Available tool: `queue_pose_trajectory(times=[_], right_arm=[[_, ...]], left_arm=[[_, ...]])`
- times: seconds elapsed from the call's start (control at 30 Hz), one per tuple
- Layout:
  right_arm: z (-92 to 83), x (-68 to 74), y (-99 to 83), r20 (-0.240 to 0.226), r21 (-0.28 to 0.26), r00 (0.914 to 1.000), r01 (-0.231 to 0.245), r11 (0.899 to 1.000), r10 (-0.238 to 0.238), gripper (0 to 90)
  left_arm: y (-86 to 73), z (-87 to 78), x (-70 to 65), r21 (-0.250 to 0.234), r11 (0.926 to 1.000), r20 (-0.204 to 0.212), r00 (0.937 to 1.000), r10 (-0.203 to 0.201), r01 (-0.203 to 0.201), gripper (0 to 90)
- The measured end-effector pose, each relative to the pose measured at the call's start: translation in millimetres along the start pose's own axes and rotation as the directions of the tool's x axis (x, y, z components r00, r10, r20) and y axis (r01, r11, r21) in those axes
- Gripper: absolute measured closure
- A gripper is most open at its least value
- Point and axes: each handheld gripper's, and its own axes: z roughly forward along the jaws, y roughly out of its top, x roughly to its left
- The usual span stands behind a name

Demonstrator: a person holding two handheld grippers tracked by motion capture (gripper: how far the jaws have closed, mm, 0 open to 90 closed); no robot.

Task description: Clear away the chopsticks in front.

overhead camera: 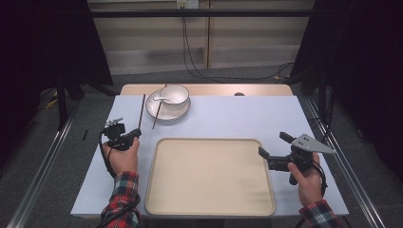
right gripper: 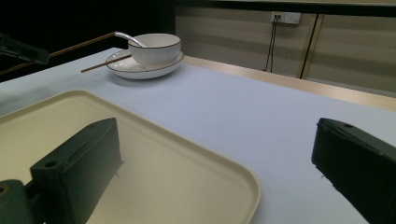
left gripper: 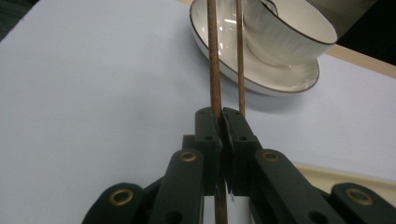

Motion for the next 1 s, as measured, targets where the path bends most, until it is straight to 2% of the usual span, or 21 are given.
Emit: queue_pose_trajectory(times=[0.23,0.37,0.47,0.63,0.67,0.77,0.83,1.0], right_arm=[[0.6,0.7,0.1,0.005,-0.001,1.0,0.002,1.0,-0.002,0.5],[0.7,1.5,0.1,0.011,-0.001,0.9999,0.005,1.0,-0.005,0.5],[0.8,1.8,0.1,0.005,0.001,1.0,0.006,1.0,-0.006,0.5],[0.1,1.7,0.3,0.0,-0.001,1.0,0.007,1.0,-0.007,0.6],[0.2,1.9,0.3,0.005,0.0,1.0,0.005,1.0,-0.005,0.6],[0.9,2.0,0.2,0.007,0.001,1.0,0.005,1.0,-0.005,0.8],[1.2,1.7,0.4,0.003,0.0,1.0,0.009,1.0,-0.009,0.8],[1.6,2.5,0.6,-0.004,-0.005,1.0,0.008,1.0,-0.008,1.0]], left_arm=[[-13.6,-21.5,-6.4,-0.001,1.0,0.01,0.9999,0.009,-0.009,85.6],[-28.4,-37.4,-11.5,-0.018,0.9998,0.021,0.9998,-0.006,0.006,85.5],[-34.1,-42.7,-14.0,-0.015,0.9998,0.031,0.9994,-0.014,0.015,85.5],[-45.0,-58.3,-22.1,-0.009,1.0,0.034,0.9994,-0.002,0.002,85.5],[-47.6,-60.9,-24.0,-0.013,0.9999,0.045,0.999,-0.008,0.008,85.6],[-56.1,-68.6,-30.6,-0.006,0.9998,0.057,0.9982,0.017,-0.016,85.6],[-62.3,-72.4,-34.1,0.005,1.0,0.081,0.9967,0.005,-0.006,85.6],[-75.1,-80.0,-42.3,0.021,0.9994,0.109,0.9937,0.026,-0.028,85.5]])
